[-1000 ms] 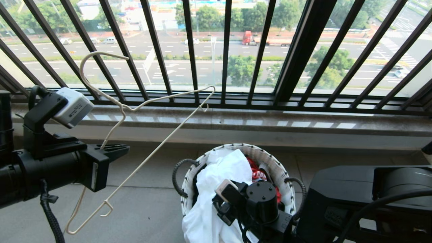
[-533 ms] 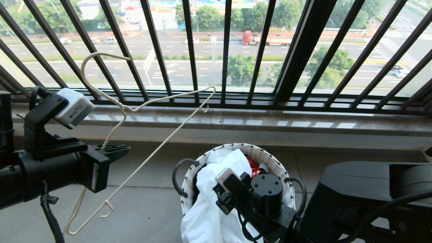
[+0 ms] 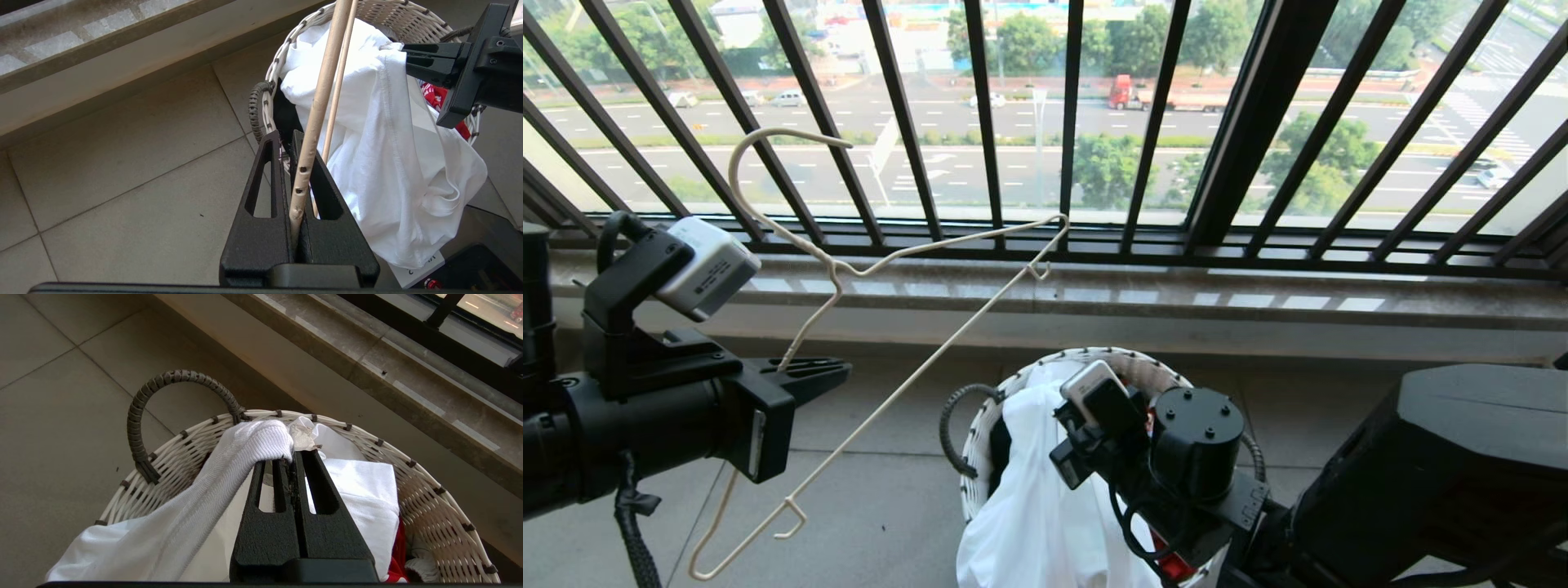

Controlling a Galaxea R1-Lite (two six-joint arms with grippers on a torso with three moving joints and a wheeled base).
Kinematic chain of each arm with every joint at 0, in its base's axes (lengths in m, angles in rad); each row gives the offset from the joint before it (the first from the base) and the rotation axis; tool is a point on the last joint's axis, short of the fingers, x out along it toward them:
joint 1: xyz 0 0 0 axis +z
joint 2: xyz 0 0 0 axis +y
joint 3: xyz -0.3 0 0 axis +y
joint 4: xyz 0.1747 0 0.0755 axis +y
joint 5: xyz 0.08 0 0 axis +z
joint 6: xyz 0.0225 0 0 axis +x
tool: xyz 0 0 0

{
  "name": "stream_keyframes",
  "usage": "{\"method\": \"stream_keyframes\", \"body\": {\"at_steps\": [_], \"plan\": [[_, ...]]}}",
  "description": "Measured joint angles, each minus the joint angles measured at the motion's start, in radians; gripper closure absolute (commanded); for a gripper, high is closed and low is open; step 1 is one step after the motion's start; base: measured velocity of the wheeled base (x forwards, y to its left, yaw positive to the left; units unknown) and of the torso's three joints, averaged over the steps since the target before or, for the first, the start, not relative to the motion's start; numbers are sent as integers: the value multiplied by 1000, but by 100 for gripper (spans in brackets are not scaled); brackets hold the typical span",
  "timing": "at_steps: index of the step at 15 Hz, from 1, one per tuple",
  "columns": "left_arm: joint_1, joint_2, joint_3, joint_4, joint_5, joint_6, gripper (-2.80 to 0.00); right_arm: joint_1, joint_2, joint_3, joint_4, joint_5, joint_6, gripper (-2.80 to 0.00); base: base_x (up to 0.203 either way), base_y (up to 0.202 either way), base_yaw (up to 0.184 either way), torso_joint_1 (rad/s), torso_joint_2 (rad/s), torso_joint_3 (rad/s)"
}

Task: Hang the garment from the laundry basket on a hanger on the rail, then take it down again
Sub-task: Pick up clothes from the basket

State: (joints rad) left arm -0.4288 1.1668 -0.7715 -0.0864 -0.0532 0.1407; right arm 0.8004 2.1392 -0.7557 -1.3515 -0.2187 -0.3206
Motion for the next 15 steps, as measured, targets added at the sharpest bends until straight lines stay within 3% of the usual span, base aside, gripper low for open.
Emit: {"method": "stream_keyframes", "body": {"at_steps": [8, 15], "plan": [[-39, -67, -31, 51, -2, -7, 0, -1, -243, -56, 291, 3, 203, 0, 0, 0, 0, 0, 0, 0], [-48, -87, -25, 43, -2, -9, 0, -1, -457, -117, 498, 1, 270, 0, 0, 0, 0, 0, 0, 0]]}}
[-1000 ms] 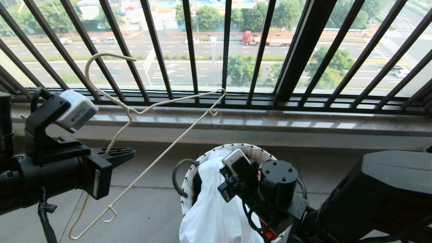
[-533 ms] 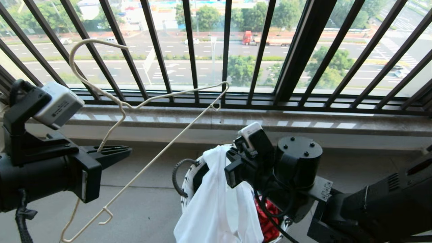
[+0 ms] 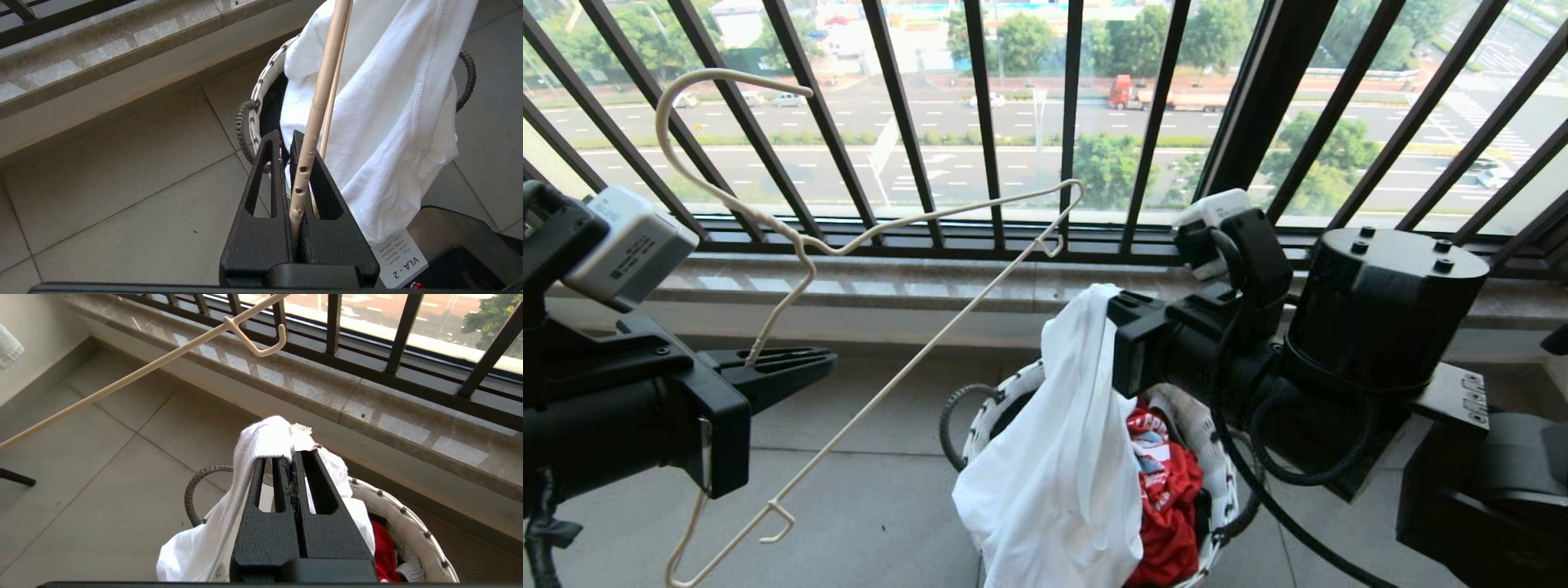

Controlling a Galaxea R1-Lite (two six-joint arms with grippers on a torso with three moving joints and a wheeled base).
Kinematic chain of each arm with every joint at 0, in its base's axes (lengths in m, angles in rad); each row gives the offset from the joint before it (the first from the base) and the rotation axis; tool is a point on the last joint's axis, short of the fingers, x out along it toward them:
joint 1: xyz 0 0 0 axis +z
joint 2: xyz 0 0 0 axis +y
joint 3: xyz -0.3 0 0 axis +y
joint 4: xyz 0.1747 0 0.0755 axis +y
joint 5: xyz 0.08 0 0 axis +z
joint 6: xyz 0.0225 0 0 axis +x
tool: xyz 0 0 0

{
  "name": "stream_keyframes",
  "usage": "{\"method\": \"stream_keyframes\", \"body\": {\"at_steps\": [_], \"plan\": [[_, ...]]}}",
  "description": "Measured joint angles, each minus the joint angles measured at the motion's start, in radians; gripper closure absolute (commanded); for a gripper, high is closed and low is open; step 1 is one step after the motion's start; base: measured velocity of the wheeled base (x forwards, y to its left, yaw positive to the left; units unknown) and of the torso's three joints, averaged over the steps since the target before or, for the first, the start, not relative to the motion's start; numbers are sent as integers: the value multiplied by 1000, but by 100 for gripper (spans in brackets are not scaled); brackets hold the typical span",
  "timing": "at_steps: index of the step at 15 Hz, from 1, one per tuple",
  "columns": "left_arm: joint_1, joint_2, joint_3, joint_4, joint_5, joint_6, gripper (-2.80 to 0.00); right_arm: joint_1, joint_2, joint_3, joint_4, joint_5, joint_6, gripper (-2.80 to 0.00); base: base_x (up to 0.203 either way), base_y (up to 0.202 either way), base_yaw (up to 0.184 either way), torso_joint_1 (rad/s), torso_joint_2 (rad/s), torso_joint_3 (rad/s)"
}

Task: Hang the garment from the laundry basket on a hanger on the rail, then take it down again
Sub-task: Pick up clothes from the basket

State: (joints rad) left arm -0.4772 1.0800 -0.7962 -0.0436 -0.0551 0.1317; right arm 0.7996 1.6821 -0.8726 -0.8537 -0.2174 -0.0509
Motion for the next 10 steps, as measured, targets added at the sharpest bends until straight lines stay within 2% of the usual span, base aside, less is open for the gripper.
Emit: {"method": "stream_keyframes", "body": {"at_steps": [10], "plan": [[2, -2, 1, -2, 3, -4, 0, -1, -86, -29, 28, -16, 16, 0, 0, 0, 0, 0, 0, 0]]}}
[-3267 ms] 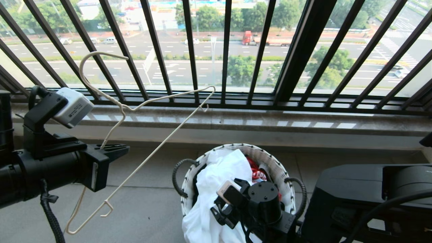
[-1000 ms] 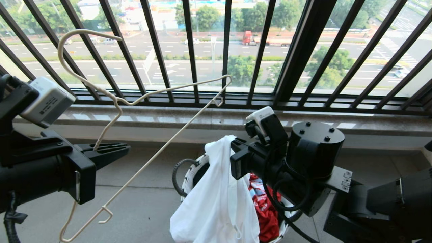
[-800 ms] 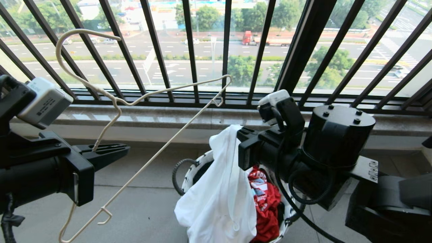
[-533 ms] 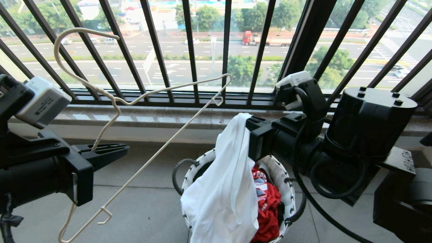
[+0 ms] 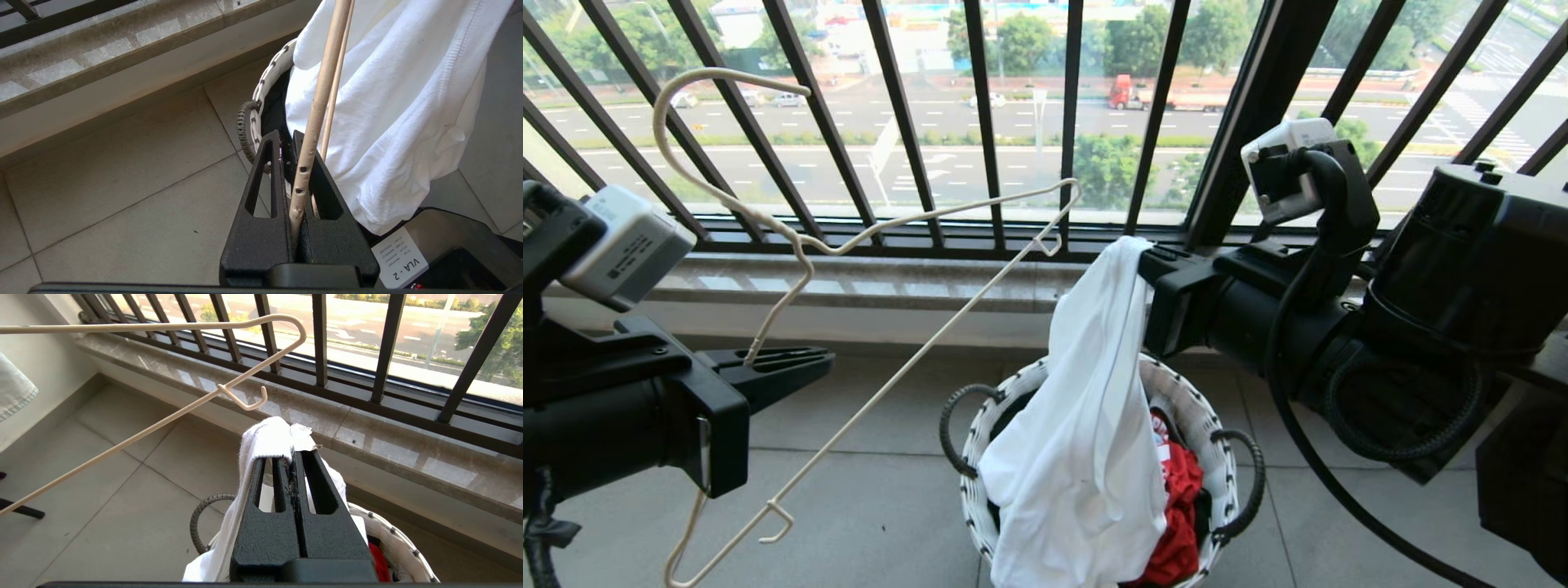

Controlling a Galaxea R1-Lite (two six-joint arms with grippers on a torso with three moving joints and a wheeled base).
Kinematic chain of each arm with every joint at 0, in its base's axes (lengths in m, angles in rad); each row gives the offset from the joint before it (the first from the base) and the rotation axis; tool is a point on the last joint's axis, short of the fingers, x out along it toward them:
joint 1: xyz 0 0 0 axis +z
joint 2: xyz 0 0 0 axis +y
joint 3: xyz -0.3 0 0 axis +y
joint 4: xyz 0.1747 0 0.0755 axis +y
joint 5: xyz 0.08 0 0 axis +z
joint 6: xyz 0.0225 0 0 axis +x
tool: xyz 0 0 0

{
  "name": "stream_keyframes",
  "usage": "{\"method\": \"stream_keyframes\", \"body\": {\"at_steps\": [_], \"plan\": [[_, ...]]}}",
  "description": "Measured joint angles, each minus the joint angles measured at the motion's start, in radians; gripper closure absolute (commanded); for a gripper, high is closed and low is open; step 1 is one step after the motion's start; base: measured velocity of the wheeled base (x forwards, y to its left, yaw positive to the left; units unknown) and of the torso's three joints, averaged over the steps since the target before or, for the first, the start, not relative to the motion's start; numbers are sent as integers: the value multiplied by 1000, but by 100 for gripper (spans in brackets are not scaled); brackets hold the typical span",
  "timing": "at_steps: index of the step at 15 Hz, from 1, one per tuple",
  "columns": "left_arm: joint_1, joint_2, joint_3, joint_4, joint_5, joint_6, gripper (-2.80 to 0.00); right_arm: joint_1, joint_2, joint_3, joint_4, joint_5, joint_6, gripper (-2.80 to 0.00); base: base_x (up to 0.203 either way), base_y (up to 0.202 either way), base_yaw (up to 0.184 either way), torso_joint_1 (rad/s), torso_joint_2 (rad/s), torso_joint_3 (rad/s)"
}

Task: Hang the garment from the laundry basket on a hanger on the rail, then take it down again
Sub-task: Pick up clothes from the basket

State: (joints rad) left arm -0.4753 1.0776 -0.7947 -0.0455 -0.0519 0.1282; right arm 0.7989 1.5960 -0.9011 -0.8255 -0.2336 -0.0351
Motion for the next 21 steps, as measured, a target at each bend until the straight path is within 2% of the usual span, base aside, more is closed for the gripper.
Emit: {"method": "stream_keyframes", "body": {"at_steps": [6, 10, 17, 21], "plan": [[0, -25, -2, -11, 0, -3, 0, -2, 0, -3, 1, 0, 1, 0, 0, 0, 0, 1, 1, 127], [0, -39, 14, -93, 2, -2, 0, -15, 14, -3, -1, 0, 0, 0, 0, 0, 0, 3, 4, 202], [0, -68, 13, -94, 2, 0, 0, -61, 89, -18, -71, 0, 1, 0, 0, 0, 0, 2, 2, 205], [0, -74, 13, -94, 3, 0, 0, -75, 117, -43, -71, -13, 39, 0, 0, 0, 0, -2, 2, 199]]}}
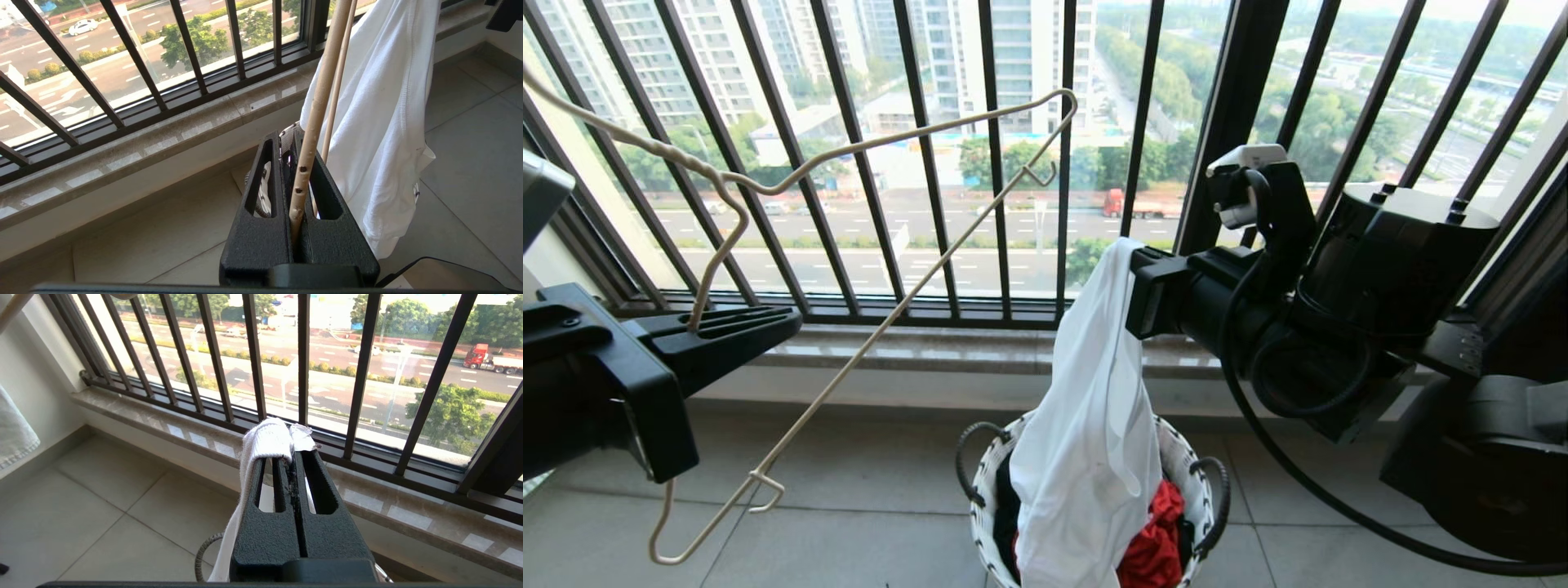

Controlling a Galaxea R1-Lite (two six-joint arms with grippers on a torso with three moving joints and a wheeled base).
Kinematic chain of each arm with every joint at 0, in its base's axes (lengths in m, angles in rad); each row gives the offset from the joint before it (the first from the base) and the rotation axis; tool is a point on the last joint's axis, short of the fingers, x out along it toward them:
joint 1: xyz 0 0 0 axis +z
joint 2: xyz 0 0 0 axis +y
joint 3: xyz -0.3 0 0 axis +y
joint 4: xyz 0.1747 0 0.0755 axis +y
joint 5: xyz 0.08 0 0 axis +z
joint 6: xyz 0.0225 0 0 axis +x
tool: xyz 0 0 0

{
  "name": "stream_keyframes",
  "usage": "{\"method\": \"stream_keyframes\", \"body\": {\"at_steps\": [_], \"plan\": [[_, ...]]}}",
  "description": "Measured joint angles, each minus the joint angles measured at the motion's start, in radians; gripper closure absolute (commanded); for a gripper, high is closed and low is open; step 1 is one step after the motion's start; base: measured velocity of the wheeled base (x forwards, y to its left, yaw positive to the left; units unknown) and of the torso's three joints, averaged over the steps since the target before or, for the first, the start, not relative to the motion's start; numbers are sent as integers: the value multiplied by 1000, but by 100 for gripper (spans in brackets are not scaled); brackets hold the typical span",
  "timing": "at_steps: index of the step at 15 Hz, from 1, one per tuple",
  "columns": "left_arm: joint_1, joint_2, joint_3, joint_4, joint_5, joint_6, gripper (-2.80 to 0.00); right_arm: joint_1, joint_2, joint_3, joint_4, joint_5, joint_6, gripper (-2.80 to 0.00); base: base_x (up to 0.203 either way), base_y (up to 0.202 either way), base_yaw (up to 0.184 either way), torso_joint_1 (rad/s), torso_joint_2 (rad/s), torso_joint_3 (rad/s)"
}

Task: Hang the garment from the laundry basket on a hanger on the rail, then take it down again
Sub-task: Pick up clothes from the basket, then hang the clothes on the clothes rack

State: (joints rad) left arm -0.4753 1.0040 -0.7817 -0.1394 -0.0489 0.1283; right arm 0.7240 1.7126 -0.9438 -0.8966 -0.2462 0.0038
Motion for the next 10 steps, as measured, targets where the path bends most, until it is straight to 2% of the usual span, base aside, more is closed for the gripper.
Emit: {"method": "stream_keyframes", "body": {"at_steps": [7, 10], "plan": [[0, 1, 3, 0, 0, 1, 0, -4, 16, -6, 0, -1, 1, 0, 0, 0, 0, 2, 2, 200], [0, -1, 23, 1, -1, 7, 0, -11, 20, -6, 0, -1, 1, 0, 0, 0, 0, 2, -1, 71]]}}
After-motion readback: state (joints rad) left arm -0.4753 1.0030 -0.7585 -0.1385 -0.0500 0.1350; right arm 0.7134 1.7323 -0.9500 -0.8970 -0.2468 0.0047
